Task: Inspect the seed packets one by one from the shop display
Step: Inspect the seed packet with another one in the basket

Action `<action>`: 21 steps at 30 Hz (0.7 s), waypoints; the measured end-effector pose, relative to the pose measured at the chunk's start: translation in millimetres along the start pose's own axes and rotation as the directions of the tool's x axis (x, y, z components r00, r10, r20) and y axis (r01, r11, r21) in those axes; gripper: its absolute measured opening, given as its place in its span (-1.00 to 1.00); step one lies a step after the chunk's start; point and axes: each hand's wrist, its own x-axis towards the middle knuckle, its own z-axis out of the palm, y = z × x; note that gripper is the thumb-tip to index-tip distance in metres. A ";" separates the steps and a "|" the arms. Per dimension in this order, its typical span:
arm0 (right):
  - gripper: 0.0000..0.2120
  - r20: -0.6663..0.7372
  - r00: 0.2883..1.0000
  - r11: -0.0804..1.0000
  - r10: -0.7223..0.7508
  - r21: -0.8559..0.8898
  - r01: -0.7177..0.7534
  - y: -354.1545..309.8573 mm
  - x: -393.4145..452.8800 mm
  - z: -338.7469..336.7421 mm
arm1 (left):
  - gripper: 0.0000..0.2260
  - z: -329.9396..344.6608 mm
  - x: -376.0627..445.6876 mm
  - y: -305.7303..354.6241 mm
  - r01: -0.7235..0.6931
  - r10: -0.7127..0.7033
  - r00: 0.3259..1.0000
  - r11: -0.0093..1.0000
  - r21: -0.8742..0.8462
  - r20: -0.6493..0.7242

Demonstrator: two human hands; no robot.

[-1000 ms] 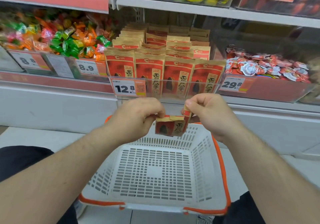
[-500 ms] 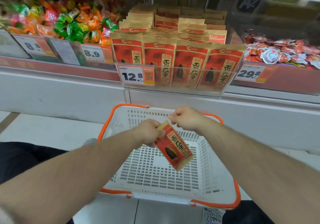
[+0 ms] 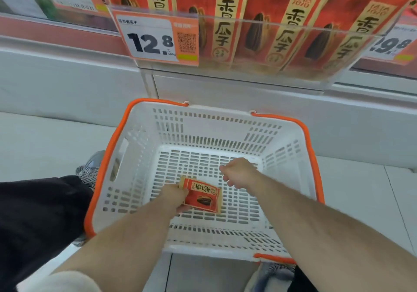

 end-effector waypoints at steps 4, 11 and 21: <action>-0.60 -0.002 1.000 1.000 0.010 0.022 -0.010 4.4 4.9 5.8 | -0.94 -3.3 6.7 -4.5 0.034 -0.035 0.999 0.994 0.107 0.011; -0.65 -0.174 0.978 0.985 -0.118 0.102 0.137 -19.6 -27.1 -18.6 | -0.46 -1.9 -33.2 38.3 -0.286 0.331 0.938 0.905 0.316 -0.100; -0.77 -0.588 0.602 0.817 -0.540 -0.195 0.543 -86.1 -172.4 -101.6 | -0.87 8.8 -196.2 156.2 -0.877 0.888 0.459 0.456 0.154 -0.015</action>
